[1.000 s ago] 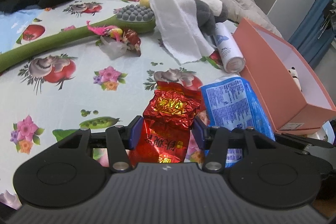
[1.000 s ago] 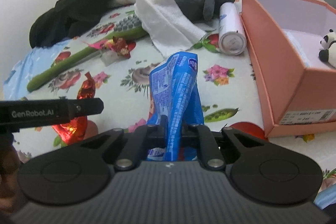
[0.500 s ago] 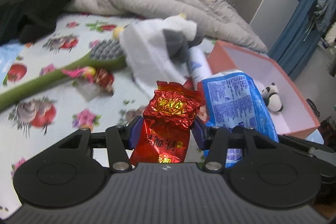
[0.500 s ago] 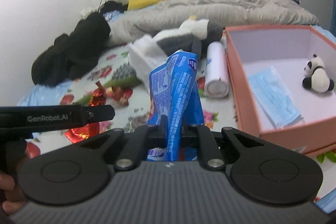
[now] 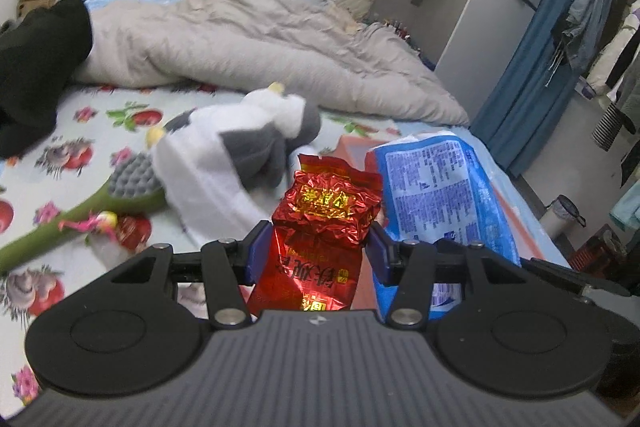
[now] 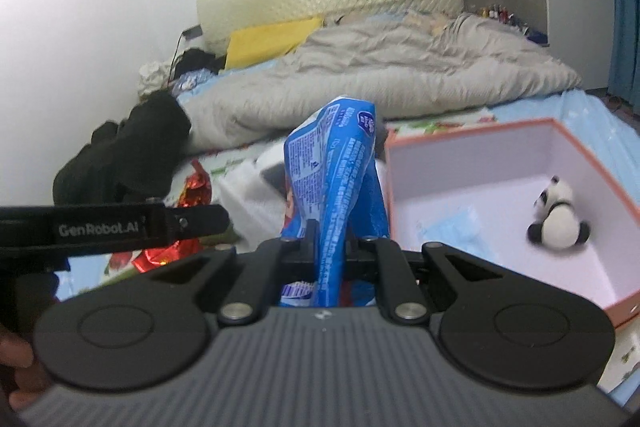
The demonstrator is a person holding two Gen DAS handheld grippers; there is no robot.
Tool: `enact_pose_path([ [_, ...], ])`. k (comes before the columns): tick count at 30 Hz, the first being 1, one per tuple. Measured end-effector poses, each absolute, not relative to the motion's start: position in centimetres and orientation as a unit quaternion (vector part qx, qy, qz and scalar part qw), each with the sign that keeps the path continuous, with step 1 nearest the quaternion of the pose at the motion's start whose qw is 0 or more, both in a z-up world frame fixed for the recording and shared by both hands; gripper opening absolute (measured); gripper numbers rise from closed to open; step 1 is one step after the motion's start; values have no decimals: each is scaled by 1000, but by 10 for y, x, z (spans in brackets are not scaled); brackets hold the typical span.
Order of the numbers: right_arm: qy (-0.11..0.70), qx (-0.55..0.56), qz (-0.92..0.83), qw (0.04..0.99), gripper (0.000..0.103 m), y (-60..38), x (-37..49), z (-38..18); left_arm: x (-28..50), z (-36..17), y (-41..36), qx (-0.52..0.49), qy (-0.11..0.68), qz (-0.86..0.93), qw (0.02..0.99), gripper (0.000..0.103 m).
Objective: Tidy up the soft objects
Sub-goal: 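Lift red candy packet with left tool while right tool lifts blue tissue pack, then carry candy packet and tissue pack over pink box and open both tools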
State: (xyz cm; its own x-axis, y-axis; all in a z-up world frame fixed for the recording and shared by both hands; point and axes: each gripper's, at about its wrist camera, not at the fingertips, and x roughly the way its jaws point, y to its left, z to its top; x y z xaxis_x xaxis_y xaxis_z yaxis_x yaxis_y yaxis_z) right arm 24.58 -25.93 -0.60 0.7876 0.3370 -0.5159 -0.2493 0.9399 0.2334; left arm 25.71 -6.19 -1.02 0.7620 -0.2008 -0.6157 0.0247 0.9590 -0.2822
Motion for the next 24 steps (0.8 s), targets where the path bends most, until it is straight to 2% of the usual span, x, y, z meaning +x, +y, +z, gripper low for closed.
enact_pose_path([
  [6,269,79,140,950,12,-291,264,17,281,22,-92,-118,331,-71,934,57],
  [13,280,88,117,949,12,-334,292,14,319,37,-137,-103,332,-90,933,57],
  [18,313,94,96,940,12,-368,310,-13,352,24,-173,-89,350,-103,927,57],
  [24,376,108,68,918,13,-400,326,-63,386,-22,-221,-43,404,-112,907,57],
])
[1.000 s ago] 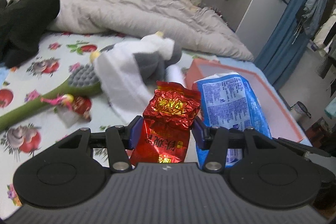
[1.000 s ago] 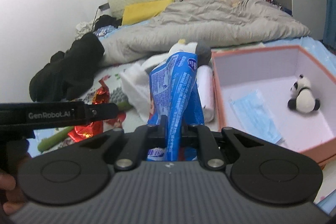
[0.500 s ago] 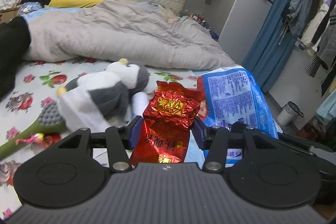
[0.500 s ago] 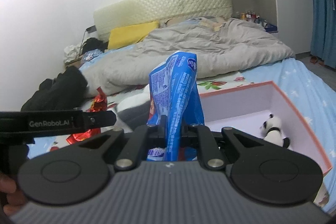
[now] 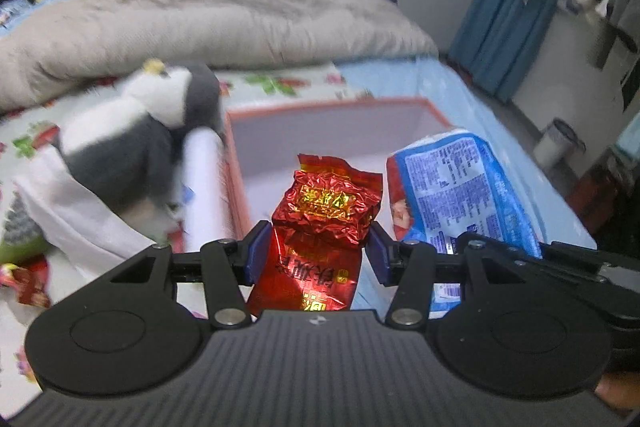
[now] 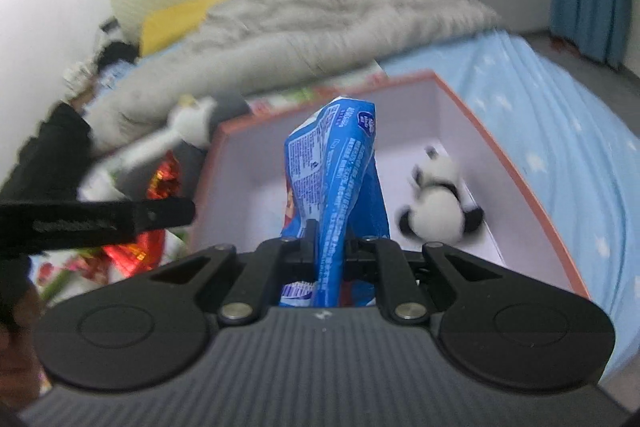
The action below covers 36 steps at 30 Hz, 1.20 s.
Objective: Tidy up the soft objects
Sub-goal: 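Carry candy packet and tissue pack over pink box and open both tools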
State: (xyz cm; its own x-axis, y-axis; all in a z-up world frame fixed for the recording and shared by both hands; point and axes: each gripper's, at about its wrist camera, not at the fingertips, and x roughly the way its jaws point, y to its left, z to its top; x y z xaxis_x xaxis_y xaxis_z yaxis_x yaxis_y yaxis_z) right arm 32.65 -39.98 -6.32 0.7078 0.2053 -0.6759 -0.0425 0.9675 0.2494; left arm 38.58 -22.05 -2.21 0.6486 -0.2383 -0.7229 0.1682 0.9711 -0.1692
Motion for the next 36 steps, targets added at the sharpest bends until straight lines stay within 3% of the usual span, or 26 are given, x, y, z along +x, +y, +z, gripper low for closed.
enact_pose_path([
  [7,427,104,45,897,13,-418,347,-112,417,-77,-249,-34,460,-130,878,57],
  [16,440,106,41,891,15,-420,355,-124,437,-107,-257,-26,487,-136,862,57],
  [18,441,106,35,891,20,-420,355,-122,438,-108,-258,-21,490,-135,861,65],
  [19,440,107,33,891,29,-420,355,-121,438,-108,-257,-20,490,-134,861,65],
  [20,438,110,32,892,42,-420,354,-119,438,-107,-257,-20,490,-133,861,65],
  [21,435,113,31,893,48,-421,352,-116,436,-105,-256,-21,488,-132,863,65],
  [36,345,116,45,930,47,-400,292,-38,377,-22,-231,-27,406,-147,902,65],
])
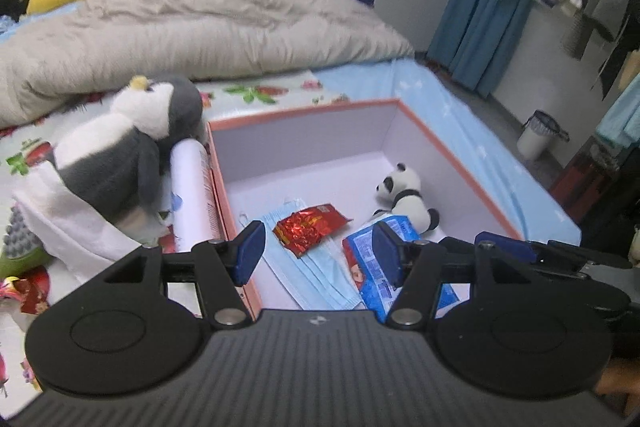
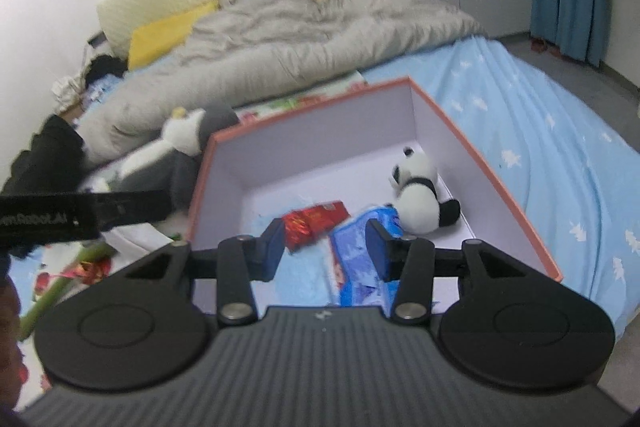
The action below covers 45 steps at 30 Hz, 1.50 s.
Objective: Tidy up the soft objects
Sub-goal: 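Carry candy packet and tissue pack over pink box and open both tools, then withdraw both open tools up and away from the pink box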
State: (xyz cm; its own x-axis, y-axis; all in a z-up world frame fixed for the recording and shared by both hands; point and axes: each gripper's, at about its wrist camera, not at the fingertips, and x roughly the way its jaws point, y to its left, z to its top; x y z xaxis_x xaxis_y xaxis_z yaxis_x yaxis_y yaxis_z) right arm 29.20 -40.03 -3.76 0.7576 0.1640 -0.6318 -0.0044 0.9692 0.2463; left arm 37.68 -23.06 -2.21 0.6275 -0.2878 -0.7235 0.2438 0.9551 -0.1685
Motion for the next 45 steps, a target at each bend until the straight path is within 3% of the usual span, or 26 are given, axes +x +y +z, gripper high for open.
enact_pose_path([
  [10,293,108,60,948,48,-373,232,4,303,26,-195,-34,351,-147,924,65],
  [19,275,98,90,952,48,-336,181,9,235,43,-154,-47,318,-137,937,65],
  [45,282,64,182,940,48,-219,105,-52,116,-34,-24,-75,330,-70,938,65],
])
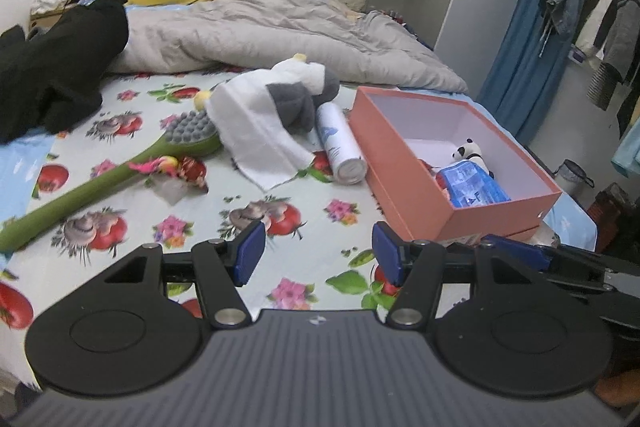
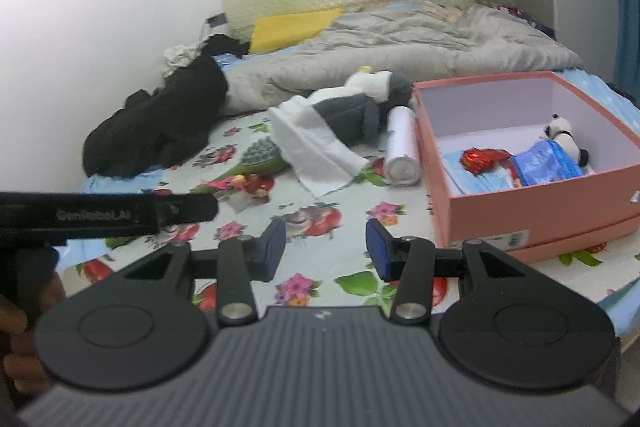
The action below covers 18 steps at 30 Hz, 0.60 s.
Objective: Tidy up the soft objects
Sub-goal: 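Withdraw both open tools up and away from the pink box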
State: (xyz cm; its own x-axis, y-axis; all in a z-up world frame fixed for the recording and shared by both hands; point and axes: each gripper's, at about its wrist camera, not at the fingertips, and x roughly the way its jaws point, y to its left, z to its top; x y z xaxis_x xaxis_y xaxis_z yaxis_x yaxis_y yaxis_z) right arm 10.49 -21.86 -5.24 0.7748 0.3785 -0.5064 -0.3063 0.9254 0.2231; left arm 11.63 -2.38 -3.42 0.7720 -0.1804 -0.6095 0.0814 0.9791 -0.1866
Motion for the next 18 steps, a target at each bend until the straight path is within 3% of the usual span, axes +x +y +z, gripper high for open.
enact_pose_path([
  [18,322,67,195,924,48,-188,105,-93,87,-80,34,-101,347,-13,932,65],
])
